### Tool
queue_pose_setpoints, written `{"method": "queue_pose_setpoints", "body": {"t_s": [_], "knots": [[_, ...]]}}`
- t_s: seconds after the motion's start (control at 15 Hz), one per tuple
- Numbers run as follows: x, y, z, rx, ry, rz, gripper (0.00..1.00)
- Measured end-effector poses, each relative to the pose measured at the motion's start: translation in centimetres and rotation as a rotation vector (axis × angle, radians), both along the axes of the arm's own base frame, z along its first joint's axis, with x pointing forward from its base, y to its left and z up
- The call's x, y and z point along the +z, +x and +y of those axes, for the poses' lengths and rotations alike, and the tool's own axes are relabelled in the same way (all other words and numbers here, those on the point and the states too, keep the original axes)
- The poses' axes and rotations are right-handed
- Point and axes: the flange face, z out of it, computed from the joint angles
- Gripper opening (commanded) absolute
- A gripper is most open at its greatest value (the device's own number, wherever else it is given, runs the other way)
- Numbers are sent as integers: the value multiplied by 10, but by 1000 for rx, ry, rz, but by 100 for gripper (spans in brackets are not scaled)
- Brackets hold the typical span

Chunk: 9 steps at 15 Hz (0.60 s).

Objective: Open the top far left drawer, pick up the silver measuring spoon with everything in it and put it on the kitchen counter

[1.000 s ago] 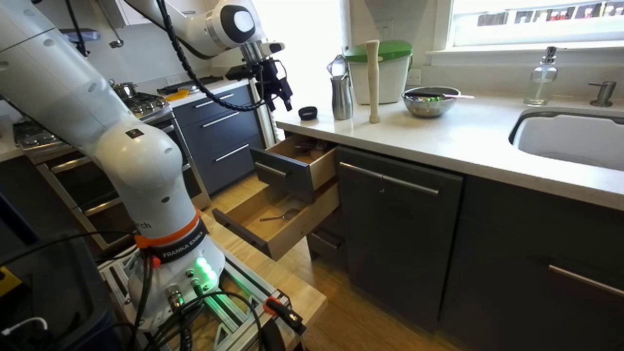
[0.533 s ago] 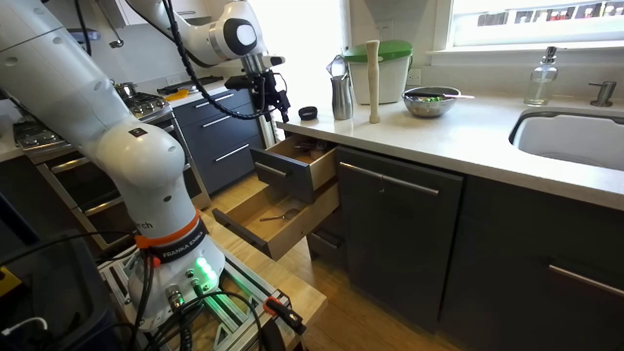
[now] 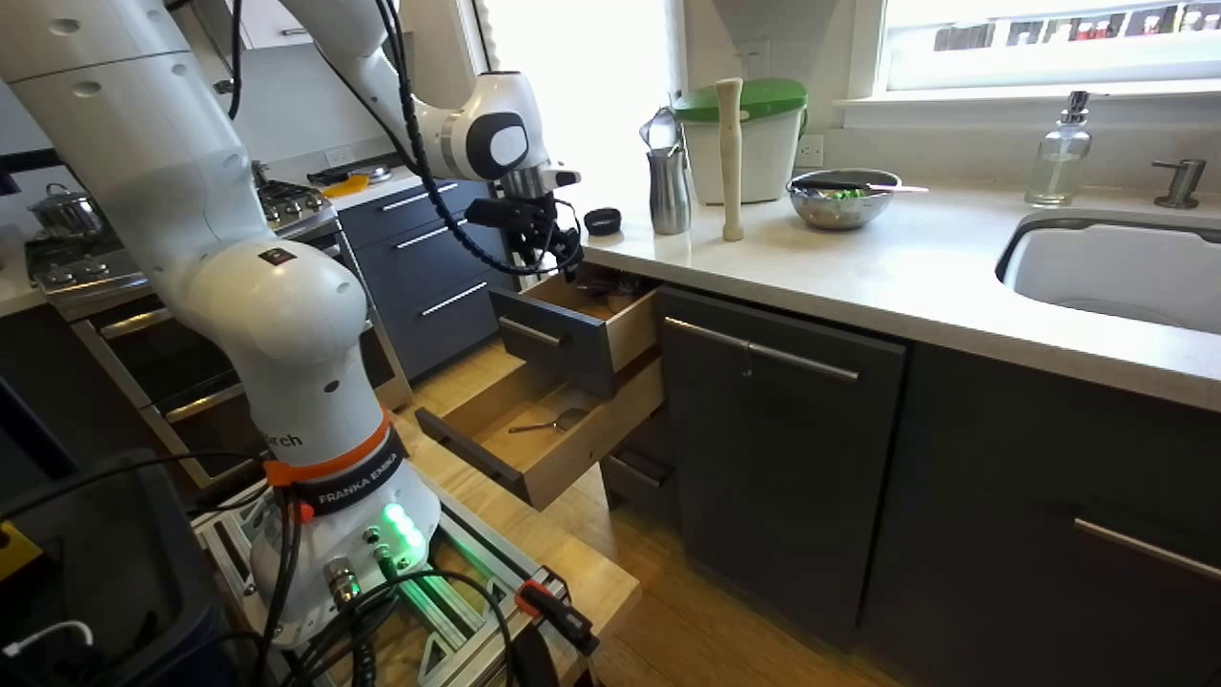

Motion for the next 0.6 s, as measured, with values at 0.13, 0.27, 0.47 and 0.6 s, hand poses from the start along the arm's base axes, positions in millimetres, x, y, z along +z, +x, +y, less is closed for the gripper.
{"method": "queue_pose_setpoints", "body": {"t_s": [0.13, 0.27, 0.47, 0.6], "knots": [[-8, 6, 9, 31, 35, 9, 100], [-21, 11, 19, 43, 50, 36, 100], [-42, 15, 28, 43, 51, 77, 100], [-50, 17, 28, 6, 46, 102, 100]]}}
